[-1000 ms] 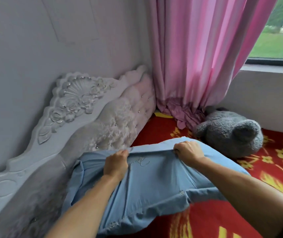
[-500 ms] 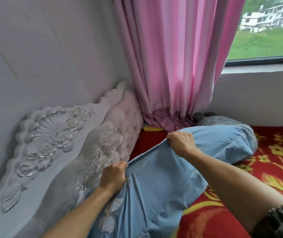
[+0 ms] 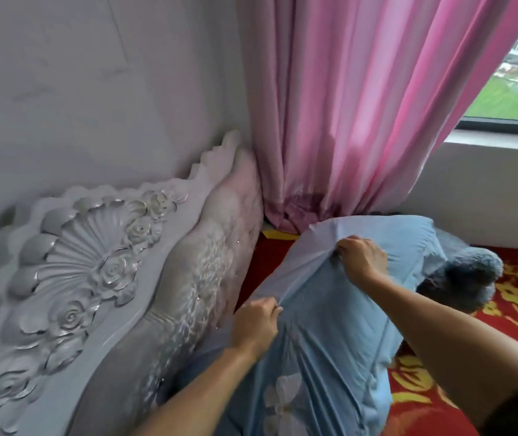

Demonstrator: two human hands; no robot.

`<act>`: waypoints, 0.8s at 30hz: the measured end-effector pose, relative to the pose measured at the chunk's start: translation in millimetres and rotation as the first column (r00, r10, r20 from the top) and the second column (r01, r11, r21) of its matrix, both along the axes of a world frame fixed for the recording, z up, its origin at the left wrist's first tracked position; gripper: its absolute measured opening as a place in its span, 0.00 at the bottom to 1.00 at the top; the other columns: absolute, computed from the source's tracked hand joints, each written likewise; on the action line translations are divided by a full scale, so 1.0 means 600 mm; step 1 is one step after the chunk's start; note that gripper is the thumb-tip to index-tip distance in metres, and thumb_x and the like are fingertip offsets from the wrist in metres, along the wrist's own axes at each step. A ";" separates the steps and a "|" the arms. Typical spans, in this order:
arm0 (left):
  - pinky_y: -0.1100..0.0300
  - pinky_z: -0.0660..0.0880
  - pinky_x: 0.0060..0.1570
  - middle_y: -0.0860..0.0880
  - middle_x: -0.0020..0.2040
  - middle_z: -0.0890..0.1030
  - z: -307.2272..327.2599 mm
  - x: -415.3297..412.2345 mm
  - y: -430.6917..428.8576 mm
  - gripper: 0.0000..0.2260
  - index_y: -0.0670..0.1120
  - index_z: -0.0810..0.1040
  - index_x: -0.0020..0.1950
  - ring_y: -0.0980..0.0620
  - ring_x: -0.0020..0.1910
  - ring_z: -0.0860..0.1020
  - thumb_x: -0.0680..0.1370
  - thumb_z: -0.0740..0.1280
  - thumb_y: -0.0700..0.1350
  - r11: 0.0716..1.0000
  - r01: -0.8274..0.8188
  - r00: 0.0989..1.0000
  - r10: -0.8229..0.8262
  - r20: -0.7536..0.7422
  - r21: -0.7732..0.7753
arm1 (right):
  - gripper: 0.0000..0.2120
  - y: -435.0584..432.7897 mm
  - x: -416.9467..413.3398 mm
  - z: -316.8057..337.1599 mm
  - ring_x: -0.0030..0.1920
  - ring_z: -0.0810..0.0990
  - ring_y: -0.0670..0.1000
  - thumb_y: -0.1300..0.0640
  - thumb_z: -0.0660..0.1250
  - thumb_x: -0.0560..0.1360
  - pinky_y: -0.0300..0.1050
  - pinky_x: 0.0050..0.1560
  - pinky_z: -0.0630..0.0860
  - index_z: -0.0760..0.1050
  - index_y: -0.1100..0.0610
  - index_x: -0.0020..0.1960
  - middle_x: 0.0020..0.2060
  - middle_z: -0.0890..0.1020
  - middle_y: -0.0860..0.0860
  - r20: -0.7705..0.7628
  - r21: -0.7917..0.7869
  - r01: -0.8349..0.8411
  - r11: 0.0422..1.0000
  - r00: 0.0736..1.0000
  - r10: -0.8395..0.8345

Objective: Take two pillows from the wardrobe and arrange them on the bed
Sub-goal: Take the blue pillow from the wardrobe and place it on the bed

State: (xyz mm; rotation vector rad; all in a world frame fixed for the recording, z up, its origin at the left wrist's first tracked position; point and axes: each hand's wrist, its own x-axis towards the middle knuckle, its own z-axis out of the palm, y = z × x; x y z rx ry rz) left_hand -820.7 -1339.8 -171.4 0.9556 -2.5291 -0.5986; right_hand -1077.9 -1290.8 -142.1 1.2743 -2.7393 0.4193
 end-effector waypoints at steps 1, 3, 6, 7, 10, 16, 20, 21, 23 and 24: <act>0.54 0.71 0.37 0.45 0.41 0.82 -0.006 -0.009 -0.009 0.11 0.43 0.77 0.43 0.45 0.38 0.79 0.80 0.61 0.47 1.000 -0.014 1.000 0.013 -0.027 -0.020 | 0.08 -0.021 -0.004 -0.002 0.52 0.79 0.61 0.55 0.61 0.74 0.48 0.43 0.70 0.79 0.50 0.48 0.53 0.82 0.52 0.021 -0.036 0.014 0.999 1.000 -0.013; 0.55 0.70 0.35 0.45 0.41 0.82 -0.022 -0.025 -0.025 0.11 0.43 0.77 0.43 0.45 0.37 0.79 0.80 0.60 0.47 0.997 -0.061 0.996 0.058 -0.067 -0.047 | 0.10 -0.064 -0.013 -0.015 0.51 0.79 0.62 0.54 0.59 0.75 0.49 0.46 0.72 0.79 0.49 0.49 0.55 0.82 0.52 0.071 -0.082 0.008 0.997 0.997 -0.002; 0.53 0.70 0.35 0.43 0.42 0.83 -0.057 -0.052 -0.057 0.11 0.41 0.76 0.42 0.40 0.38 0.79 0.80 0.61 0.45 0.987 -0.159 0.984 0.155 -0.093 -0.038 | 0.11 -0.132 -0.033 -0.057 0.51 0.79 0.64 0.54 0.58 0.76 0.52 0.48 0.74 0.79 0.49 0.51 0.57 0.81 0.53 0.111 -0.134 -0.043 0.990 0.992 0.058; 0.51 0.71 0.35 0.41 0.41 0.82 -0.071 -0.061 -0.067 0.10 0.40 0.76 0.41 0.38 0.38 0.79 0.79 0.62 0.44 0.980 -0.198 0.977 0.194 -0.092 -0.031 | 0.11 -0.153 -0.041 -0.078 0.51 0.79 0.64 0.55 0.59 0.77 0.52 0.48 0.74 0.79 0.50 0.51 0.57 0.81 0.53 0.128 -0.163 -0.071 0.984 0.987 0.093; 0.48 0.73 0.30 0.39 0.38 0.81 -0.131 -0.101 -0.093 0.10 0.39 0.75 0.39 0.35 0.34 0.78 0.78 0.65 0.42 0.964 -0.259 0.964 0.253 -0.087 -0.057 | 0.10 -0.215 -0.073 -0.155 0.52 0.79 0.63 0.58 0.61 0.77 0.51 0.49 0.74 0.80 0.53 0.52 0.57 0.81 0.53 0.190 -0.276 -0.134 0.952 0.963 0.191; 0.56 0.72 0.21 0.43 0.34 0.80 -0.292 -0.225 -0.114 0.10 0.43 0.73 0.36 0.39 0.28 0.78 0.74 0.70 0.43 0.955 -0.276 0.961 0.273 -0.040 -0.112 | 0.11 -0.272 -0.182 -0.342 0.54 0.79 0.62 0.62 0.62 0.77 0.51 0.55 0.74 0.79 0.60 0.57 0.57 0.81 0.59 0.319 -0.421 -0.072 0.904 0.921 0.222; 0.51 0.77 0.39 0.41 0.41 0.80 -0.446 -0.268 -0.114 0.08 0.42 0.75 0.39 0.41 0.42 0.79 0.75 0.68 0.44 0.978 -0.207 0.973 0.205 0.102 0.012 | 0.11 -0.244 -0.231 -0.486 0.54 0.80 0.62 0.63 0.63 0.76 0.49 0.55 0.74 0.81 0.60 0.55 0.55 0.82 0.60 0.413 -0.350 -0.002 0.937 0.897 0.156; 0.50 0.75 0.45 0.42 0.44 0.80 -0.479 -0.265 -0.110 0.07 0.42 0.76 0.42 0.42 0.47 0.77 0.75 0.67 0.45 0.978 -0.202 0.962 0.188 0.200 0.052 | 0.11 -0.228 -0.236 -0.523 0.55 0.80 0.62 0.63 0.63 0.76 0.49 0.56 0.74 0.81 0.60 0.55 0.56 0.82 0.60 0.450 -0.306 0.020 0.952 0.884 0.126; 0.50 0.74 0.50 0.43 0.48 0.79 -0.529 -0.248 -0.100 0.07 0.45 0.77 0.46 0.42 0.50 0.76 0.74 0.68 0.48 0.981 -0.191 0.927 0.173 0.333 0.021 | 0.12 -0.197 -0.240 -0.584 0.57 0.79 0.61 0.62 0.63 0.76 0.49 0.58 0.73 0.80 0.59 0.57 0.58 0.82 0.59 0.507 -0.230 0.043 0.972 0.858 0.082; 0.50 0.75 0.48 0.43 0.48 0.80 -0.546 -0.237 -0.098 0.09 0.45 0.78 0.46 0.41 0.49 0.77 0.71 0.72 0.48 0.983 -0.178 0.923 0.180 0.341 -0.037 | 0.12 -0.187 -0.242 -0.601 0.59 0.79 0.60 0.62 0.63 0.76 0.49 0.61 0.73 0.80 0.58 0.58 0.59 0.81 0.58 0.522 -0.207 0.035 0.978 0.849 0.080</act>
